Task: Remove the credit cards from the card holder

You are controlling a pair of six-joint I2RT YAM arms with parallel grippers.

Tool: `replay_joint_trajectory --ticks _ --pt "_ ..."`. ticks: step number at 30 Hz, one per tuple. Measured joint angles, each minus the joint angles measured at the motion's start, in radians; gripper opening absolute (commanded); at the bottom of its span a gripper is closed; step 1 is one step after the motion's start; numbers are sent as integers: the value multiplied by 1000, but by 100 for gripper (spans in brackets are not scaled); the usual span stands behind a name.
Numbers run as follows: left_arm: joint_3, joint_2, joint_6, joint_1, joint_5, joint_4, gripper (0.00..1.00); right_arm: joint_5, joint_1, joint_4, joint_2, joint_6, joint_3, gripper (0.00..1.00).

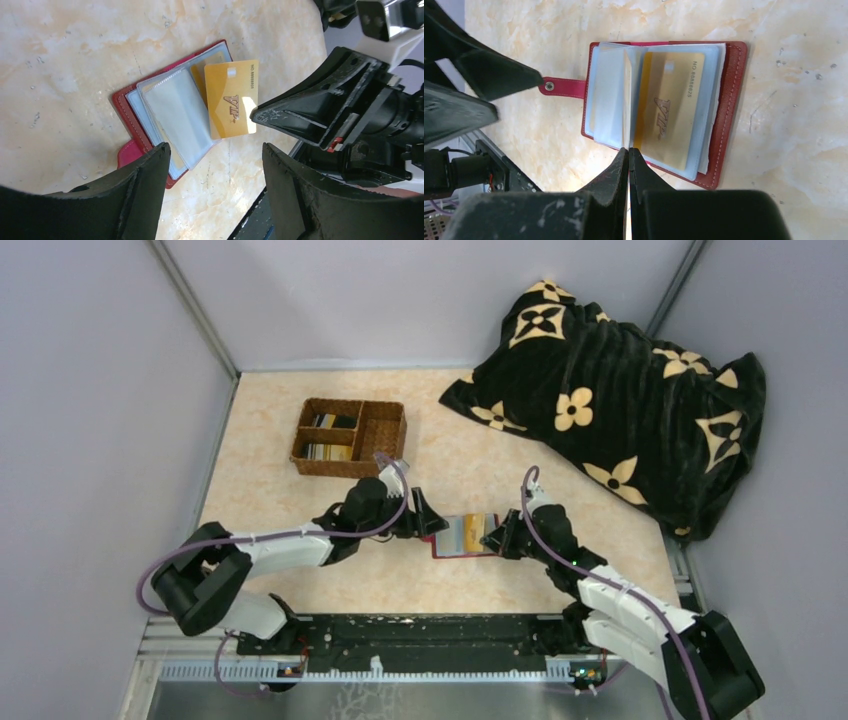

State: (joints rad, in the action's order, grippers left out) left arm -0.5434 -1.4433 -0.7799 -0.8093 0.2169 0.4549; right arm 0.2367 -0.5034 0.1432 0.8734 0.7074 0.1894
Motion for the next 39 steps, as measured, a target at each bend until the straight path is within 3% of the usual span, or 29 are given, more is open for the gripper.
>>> replay_joint_trajectory --ticks 10,12,15,18,22,26,32,39 --pt "-62 145 77 97 -62 -172 79 -58 15 -155 -131 -32 10 0" --pt "-94 159 98 126 -94 -231 92 -78 21 -202 -159 -44 32 0" --pt "-202 158 138 170 -169 -358 97 -97 31 -257 -171 -69 96 0" --pt "-380 103 176 213 -234 -477 96 -100 37 -276 -155 -87 155 0" --pt "-612 -23 232 265 -313 -564 85 -88 41 -278 -93 -107 231 0" --pt "-751 -126 336 302 -387 -653 86 -66 44 -280 -25 -132 286 0" --pt "-811 -193 454 343 -453 -748 80 -24 49 -266 40 -150 317 0" --pt "-769 -218 469 418 -494 -768 80 32 50 -218 77 -147 304 0"
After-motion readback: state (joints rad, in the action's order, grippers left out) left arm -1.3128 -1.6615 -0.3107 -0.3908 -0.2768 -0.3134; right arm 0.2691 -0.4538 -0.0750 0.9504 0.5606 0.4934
